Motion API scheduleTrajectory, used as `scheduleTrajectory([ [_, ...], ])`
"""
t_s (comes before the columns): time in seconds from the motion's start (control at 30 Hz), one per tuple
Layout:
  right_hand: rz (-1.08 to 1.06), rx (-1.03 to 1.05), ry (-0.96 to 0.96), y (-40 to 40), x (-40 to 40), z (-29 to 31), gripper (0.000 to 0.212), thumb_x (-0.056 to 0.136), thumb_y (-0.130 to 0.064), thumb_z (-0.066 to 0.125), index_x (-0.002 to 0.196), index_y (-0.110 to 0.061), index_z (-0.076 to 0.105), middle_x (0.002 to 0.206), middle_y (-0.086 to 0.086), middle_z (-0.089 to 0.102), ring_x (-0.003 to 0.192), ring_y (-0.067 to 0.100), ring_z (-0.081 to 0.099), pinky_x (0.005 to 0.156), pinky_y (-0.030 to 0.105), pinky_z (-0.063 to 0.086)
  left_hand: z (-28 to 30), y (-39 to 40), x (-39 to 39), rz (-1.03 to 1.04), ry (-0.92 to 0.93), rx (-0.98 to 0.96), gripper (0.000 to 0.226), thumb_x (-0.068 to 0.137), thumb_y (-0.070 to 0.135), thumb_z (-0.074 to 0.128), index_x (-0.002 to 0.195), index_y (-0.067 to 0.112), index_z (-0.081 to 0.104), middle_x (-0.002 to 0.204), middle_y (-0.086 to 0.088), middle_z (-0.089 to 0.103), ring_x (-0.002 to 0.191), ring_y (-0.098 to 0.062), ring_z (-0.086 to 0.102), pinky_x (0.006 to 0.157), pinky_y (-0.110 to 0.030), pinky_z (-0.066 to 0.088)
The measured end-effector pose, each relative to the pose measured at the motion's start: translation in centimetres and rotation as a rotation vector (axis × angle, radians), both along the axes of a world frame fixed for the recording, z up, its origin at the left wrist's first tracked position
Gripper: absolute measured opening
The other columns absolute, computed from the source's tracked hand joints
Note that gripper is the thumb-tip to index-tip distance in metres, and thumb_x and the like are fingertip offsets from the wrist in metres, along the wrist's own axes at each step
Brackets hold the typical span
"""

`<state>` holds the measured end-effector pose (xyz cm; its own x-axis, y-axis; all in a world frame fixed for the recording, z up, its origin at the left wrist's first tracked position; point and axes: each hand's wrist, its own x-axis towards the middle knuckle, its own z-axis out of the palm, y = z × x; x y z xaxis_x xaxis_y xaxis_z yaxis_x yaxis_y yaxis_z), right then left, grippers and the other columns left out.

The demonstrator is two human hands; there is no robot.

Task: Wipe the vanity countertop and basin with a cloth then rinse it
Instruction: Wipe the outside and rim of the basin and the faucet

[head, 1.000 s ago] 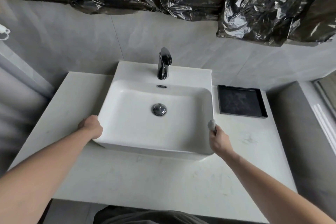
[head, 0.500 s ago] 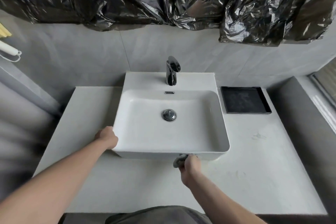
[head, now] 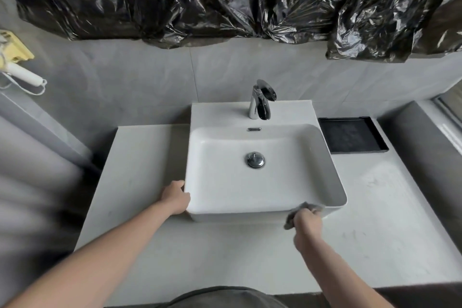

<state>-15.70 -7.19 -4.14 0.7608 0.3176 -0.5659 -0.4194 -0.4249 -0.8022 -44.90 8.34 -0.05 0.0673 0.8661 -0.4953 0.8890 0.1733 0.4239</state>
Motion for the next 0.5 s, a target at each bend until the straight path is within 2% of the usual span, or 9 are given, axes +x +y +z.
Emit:
scheduleTrajectory([
  [0.07, -0.027, -0.065, -0.175, -0.8, 2.4, -0.5, 0.027, 0.086, 0.004, 0.032, 0.099, -0.017, 0.042, 0.074, 0.016, 0.048, 0.052, 0.031, 0.054, 0.048, 0.033, 0.05, -0.2, 0.2, -0.3, -0.003, -0.017, -0.011, 0.016, 0.088, 0.018, 0.058, 0.101, 0.014, 0.066, 0.103, -0.008, 0.073, 0.097, -0.03, 0.064, 0.073, -0.029, 0.044],
  [0.1, -0.017, -0.079, -0.311, -1.3, 3.4, -0.5, 0.028, 0.086, 0.001, 0.033, 0.099, -0.022, 0.038, 0.083, 0.018, 0.049, 0.068, 0.037, 0.06, 0.063, 0.04, 0.053, -0.3, 0.3, -0.5, -0.004, -0.026, -0.014, 0.02, 0.087, 0.019, 0.059, 0.104, 0.012, 0.066, 0.107, -0.009, 0.073, 0.1, -0.031, 0.065, 0.076, -0.03, 0.046],
  [0.13, 0.018, -0.076, -0.464, -1.7, 4.3, -0.9, 0.028, 0.085, 0.002, 0.033, 0.099, -0.022, 0.039, 0.097, 0.021, 0.05, 0.094, 0.039, 0.061, 0.082, 0.045, 0.049, -0.3, 0.3, -0.6, -0.007, -0.034, -0.016, 0.02, 0.087, 0.019, 0.059, 0.104, 0.01, 0.065, 0.109, -0.011, 0.073, 0.1, -0.032, 0.065, 0.077, -0.031, 0.046],
  [0.17, 0.08, -0.098, -0.599, -2.1, 5.1, -0.8, 0.03, 0.086, 0.005, 0.033, 0.101, -0.019, 0.042, 0.114, 0.021, 0.049, 0.118, 0.032, 0.053, 0.097, 0.04, 0.04, -0.3, 0.4, -0.6, -0.015, -0.04, -0.018, 0.017, 0.086, 0.019, 0.059, 0.1, 0.01, 0.065, 0.106, -0.011, 0.073, 0.099, -0.032, 0.065, 0.076, -0.032, 0.046],
  [0.2, 0.152, -0.14, -0.7, -2.5, 5.9, -0.7, 0.033, 0.088, 0.009, 0.034, 0.109, -0.013, 0.047, 0.129, 0.017, 0.048, 0.132, 0.022, 0.044, 0.103, 0.033, 0.035, -0.2, 0.4, -0.6, -0.019, -0.047, -0.02, 0.013, 0.086, 0.018, 0.059, 0.096, 0.011, 0.064, 0.101, -0.01, 0.072, 0.1, -0.033, 0.065, 0.073, -0.031, 0.045],
  [0.27, 0.327, -0.237, -0.843, -2.8, 7.3, -0.2, 0.049, 0.088, 0.011, 0.037, 0.128, -0.012, 0.051, 0.143, 0.008, 0.051, 0.138, 0.023, 0.042, 0.105, 0.038, 0.04, 0.0, 0.5, -0.5, -0.028, -0.051, -0.012, 0.003, 0.085, 0.015, 0.059, 0.082, 0.014, 0.06, 0.087, -0.008, 0.068, 0.099, -0.033, 0.065, 0.066, -0.028, 0.039],
  [0.33, 0.529, -0.326, -0.943, -2.9, 8.5, 0.1, 0.062, 0.084, 0.014, 0.04, 0.137, -0.012, 0.055, 0.148, 0.006, 0.053, 0.141, 0.028, 0.042, 0.107, 0.045, 0.043, -0.1, 0.7, -0.4, -0.025, -0.048, -0.014, 0.014, 0.083, 0.013, 0.059, 0.07, 0.015, 0.053, 0.075, -0.004, 0.062, 0.087, -0.032, 0.063, 0.061, -0.027, 0.035],
  [0.43, 0.76, -0.414, -1.042, -1.7, 11.0, 0.8, 0.061, 0.079, 0.015, 0.047, 0.135, -0.006, 0.061, 0.144, 0.009, 0.058, 0.142, 0.03, 0.043, 0.108, 0.042, 0.044, 0.0, 1.2, -0.2, -0.017, -0.032, -0.045, 0.017, 0.078, 0.009, 0.057, 0.066, 0.014, 0.047, 0.064, 0.001, 0.055, 0.07, -0.025, 0.051, 0.051, -0.026, 0.032],
  [0.5, 0.892, -0.483, -1.137, 0.0, 13.0, 1.4, 0.054, 0.079, 0.011, 0.054, 0.128, -0.008, 0.067, 0.136, 0.007, 0.065, 0.133, 0.033, 0.05, 0.105, 0.041, 0.045, 0.4, 1.9, 0.1, -0.048, 0.027, -0.069, 0.003, 0.076, 0.01, 0.056, 0.076, 0.013, 0.056, 0.076, 0.0, 0.064, 0.077, -0.026, 0.059, 0.054, -0.025, 0.038],
])
